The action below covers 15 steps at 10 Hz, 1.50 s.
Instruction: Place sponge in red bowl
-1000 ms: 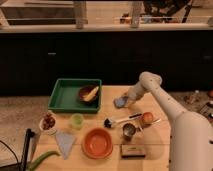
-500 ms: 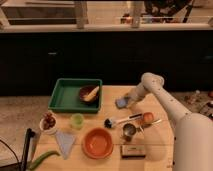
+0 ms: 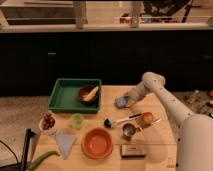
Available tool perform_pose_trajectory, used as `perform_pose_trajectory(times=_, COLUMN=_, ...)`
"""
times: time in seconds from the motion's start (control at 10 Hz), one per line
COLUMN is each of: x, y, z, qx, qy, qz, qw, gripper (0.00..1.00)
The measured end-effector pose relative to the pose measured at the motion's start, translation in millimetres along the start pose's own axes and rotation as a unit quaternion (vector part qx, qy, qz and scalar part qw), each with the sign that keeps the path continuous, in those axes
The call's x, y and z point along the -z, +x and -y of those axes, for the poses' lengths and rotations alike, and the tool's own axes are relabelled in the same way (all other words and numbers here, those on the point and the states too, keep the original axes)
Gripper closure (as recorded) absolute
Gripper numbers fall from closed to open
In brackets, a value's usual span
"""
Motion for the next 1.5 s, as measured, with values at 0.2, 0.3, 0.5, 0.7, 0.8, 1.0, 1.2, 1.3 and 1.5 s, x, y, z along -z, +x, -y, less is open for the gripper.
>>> perform_pose_trajectory(times=0.2, x=1, y=-5, z=2, qx=0.006, qy=0.001, qz=-0.001, qw=1.0000, gripper=0.92)
perform_pose_trajectory(times=0.3, x=2, y=-6, z=3, qx=0.007, qy=0.002, qz=-0.002, qw=1.0000, gripper=0.82)
perform_pose_trajectory(times=0.5, x=4, y=-10, z=3, qx=0.011, qy=0.003, qz=-0.002, qw=0.9999, gripper=0.59)
perform_pose_trajectory(times=0.7, x=7, y=-15, z=3, qx=0.016, qy=0.004, qz=-0.002, qw=0.9999, gripper=0.42)
perform_pose_trajectory(times=0.8, x=8, y=-16, z=3, qx=0.018, qy=0.004, qz=-0.002, qw=0.9998, gripper=0.33)
perform_pose_trajectory(times=1.0, x=9, y=-17, z=4, qx=0.021, qy=0.003, qz=-0.005, qw=0.9998, gripper=0.20)
perform_pose_trajectory(times=1.2, x=5, y=-17, z=4, qx=0.021, qy=-0.005, qz=-0.004, qw=0.9998, gripper=0.20)
perform_pose_trajectory(times=1.3, x=3, y=-17, z=5, qx=0.021, qy=-0.008, qz=-0.003, qw=0.9997, gripper=0.20)
perform_pose_trajectory(times=1.5, x=-7, y=-12, z=3, qx=0.017, qy=-0.021, qz=-0.001, qw=0.9996, gripper=0.20)
